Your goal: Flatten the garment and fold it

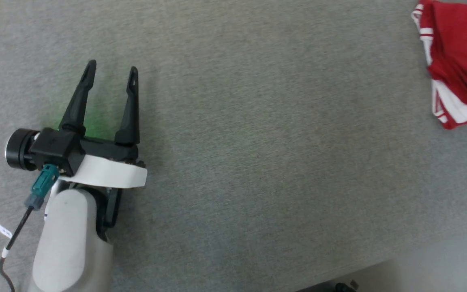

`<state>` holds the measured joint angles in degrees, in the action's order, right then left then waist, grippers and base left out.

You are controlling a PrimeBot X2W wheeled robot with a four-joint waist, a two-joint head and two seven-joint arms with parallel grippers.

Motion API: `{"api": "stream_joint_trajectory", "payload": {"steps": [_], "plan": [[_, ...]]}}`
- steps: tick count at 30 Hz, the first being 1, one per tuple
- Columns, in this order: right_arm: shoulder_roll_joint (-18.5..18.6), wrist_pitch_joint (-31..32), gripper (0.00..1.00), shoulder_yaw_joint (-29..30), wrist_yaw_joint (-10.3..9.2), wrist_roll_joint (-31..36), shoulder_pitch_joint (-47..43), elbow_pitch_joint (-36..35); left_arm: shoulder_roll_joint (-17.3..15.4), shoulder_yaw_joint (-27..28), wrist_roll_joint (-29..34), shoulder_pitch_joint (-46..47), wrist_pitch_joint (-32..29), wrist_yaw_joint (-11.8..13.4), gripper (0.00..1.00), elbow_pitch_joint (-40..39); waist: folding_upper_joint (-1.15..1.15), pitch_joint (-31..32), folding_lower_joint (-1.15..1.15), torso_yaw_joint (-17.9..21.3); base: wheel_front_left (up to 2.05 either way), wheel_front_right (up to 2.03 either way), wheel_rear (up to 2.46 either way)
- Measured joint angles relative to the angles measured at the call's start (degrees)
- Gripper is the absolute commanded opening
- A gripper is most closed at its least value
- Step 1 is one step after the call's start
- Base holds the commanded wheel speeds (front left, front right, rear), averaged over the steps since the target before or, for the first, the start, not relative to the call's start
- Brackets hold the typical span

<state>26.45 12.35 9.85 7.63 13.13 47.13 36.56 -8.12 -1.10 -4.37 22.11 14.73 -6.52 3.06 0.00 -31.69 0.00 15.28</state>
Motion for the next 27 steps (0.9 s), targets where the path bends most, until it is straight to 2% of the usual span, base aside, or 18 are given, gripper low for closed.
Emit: {"api": "stream_joint_trajectory", "payload": {"steps": [5,6,7,12,18,27], "plan": [[-1.26,-2.41,0.00,4.70,-0.01,2.92,0.81,2.71,-0.18,-0.19,-0.11,0.43,0.01,0.00,1.00,0.45,0.00,-0.34,0.00,-1.73,0.00,0.00,0.00],[-1.51,-2.57,0.79,5.43,0.00,3.32,0.80,3.23,-0.15,-0.21,-0.19,0.42,0.01,0.01,1.00,0.68,0.00,-0.18,0.00,-1.97,0.00,0.00,0.00],[-1.77,-2.86,1.00,6.11,0.00,3.65,0.76,3.63,-0.10,-0.25,-0.21,0.42,0.00,0.01,1.00,0.97,0.00,0.08,0.00,-2.16,0.00,0.00,0.00],[-2.14,-6.47,1.00,10.06,-0.01,2.60,0.40,4.02,0.97,-0.36,-1.48,-0.05,0.00,0.04,1.00,1.80,0.00,2.71,0.00,-2.95,0.00,0.00,0.00],[-2.47,-10.38,1.00,8.55,-0.01,-2.10,-3.99,1.69,2.38,0.04,-2.71,-4.37,0.00,0.11,1.00,3.24,0.00,8.13,-0.01,-3.93,0.00,0.00,0.00],[-4.19,-14.50,1.00,5.09,-0.02,-13.89,-15.52,-10.59,4.31,-0.49,-4.74,-9.41,0.00,0.52,1.00,5.25,0.00,17.78,-0.02,-6.28,0.00,0.00,0.00]]}}
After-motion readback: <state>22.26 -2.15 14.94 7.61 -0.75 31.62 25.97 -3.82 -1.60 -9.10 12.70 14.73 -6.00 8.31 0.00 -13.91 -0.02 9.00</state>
